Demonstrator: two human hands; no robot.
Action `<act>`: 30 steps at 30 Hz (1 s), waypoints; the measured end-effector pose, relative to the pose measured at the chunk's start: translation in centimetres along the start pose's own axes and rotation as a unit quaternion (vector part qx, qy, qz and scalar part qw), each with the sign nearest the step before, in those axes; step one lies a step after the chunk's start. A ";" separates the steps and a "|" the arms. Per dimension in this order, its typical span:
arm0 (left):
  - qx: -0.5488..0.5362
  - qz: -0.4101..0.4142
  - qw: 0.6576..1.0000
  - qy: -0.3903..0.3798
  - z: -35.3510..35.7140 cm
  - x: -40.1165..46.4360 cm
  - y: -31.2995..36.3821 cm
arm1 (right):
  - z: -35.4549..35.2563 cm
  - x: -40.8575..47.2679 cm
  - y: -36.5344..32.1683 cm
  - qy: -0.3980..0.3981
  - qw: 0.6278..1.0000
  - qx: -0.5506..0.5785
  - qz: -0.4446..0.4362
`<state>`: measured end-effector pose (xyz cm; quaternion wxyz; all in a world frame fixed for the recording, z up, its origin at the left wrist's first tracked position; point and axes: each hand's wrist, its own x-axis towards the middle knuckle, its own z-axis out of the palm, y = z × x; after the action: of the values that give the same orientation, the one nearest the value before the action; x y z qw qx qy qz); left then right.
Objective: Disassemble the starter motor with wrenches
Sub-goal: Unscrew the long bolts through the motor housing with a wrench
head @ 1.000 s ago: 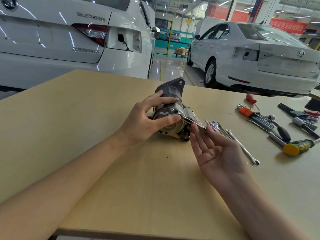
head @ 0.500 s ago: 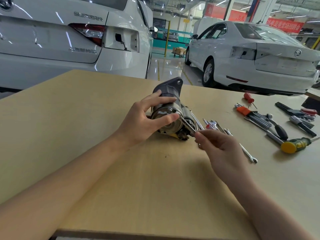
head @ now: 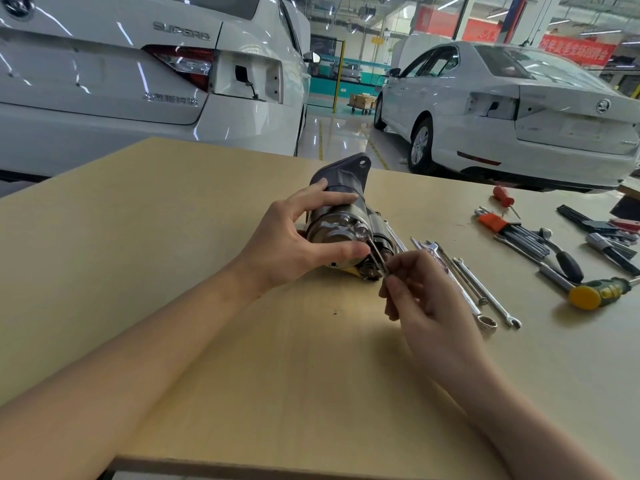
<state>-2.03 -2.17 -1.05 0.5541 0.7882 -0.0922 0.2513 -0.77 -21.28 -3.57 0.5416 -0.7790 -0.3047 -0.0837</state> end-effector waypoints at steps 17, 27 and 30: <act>0.009 0.005 0.999 0.036 0.7 0.0 0.0 | -0.8 0.7 -0.5 -0.010 0.989 -0.143 -0.034; 0.010 -0.002 0.999 0.038 0.9 0.0 0.2 | -5.0 2.9 -1.6 0.035 0.937 0.284 0.203; 0.013 -0.001 0.999 0.044 1.0 0.0 0.3 | -4.5 3.8 -2.7 0.044 0.899 0.401 0.171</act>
<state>-1.88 -3.19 -1.05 0.5473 0.7838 -0.0637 0.2864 1.68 -23.23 2.11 0.8272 -0.5311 -0.1500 0.1056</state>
